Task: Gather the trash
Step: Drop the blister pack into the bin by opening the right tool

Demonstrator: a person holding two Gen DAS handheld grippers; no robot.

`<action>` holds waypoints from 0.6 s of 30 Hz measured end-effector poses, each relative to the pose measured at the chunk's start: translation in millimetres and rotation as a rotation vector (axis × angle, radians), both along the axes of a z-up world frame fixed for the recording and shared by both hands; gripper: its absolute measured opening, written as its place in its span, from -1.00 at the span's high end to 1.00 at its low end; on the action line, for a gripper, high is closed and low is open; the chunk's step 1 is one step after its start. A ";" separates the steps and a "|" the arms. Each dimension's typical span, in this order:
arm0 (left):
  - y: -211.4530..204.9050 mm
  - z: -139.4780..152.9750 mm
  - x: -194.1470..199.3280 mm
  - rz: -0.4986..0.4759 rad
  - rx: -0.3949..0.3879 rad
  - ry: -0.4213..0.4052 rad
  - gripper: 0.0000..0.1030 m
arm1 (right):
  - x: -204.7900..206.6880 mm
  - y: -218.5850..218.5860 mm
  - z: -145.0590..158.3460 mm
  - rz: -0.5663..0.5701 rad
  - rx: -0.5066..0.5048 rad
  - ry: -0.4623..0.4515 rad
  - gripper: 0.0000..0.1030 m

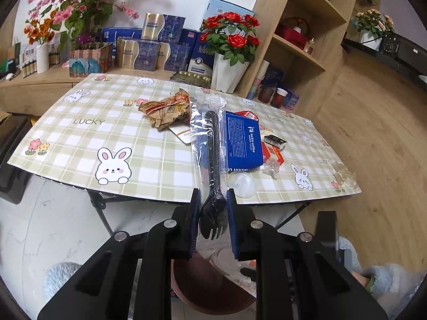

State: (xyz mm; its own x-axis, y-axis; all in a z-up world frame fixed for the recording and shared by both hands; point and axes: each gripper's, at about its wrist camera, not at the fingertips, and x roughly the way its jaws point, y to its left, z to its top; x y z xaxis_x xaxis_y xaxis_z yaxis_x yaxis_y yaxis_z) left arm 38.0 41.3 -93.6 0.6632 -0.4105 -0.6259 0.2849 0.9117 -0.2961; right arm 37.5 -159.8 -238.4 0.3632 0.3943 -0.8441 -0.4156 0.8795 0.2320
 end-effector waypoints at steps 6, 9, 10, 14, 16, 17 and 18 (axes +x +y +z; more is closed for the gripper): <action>-2.9 -7.1 0.2 -0.009 -0.006 0.019 0.62 | 5.7 -4.8 -24.8 -0.052 -0.033 0.116 -0.15; -6.4 -13.0 0.9 -0.018 -0.005 0.040 0.62 | 7.9 -13.2 -32.7 -0.077 -0.043 0.154 -0.15; -6.6 -14.7 1.5 -0.020 -0.005 0.045 0.62 | 8.1 -15.3 -33.2 -0.085 -0.040 0.162 -0.15; -8.2 -19.4 1.9 -0.025 -0.005 0.056 0.62 | 10.9 -25.5 -32.5 -0.131 -0.017 0.169 -0.20; -8.9 -21.7 2.6 -0.026 -0.002 0.060 0.62 | 12.6 -29.6 -30.3 -0.154 -0.002 0.155 -0.30; -9.4 -23.3 3.0 -0.022 0.003 0.065 0.62 | 12.0 -33.2 -24.0 -0.170 0.012 0.135 -0.35; -9.5 -24.4 3.1 -0.019 0.006 0.067 0.62 | 11.4 -37.3 -16.3 -0.185 0.034 0.110 -0.37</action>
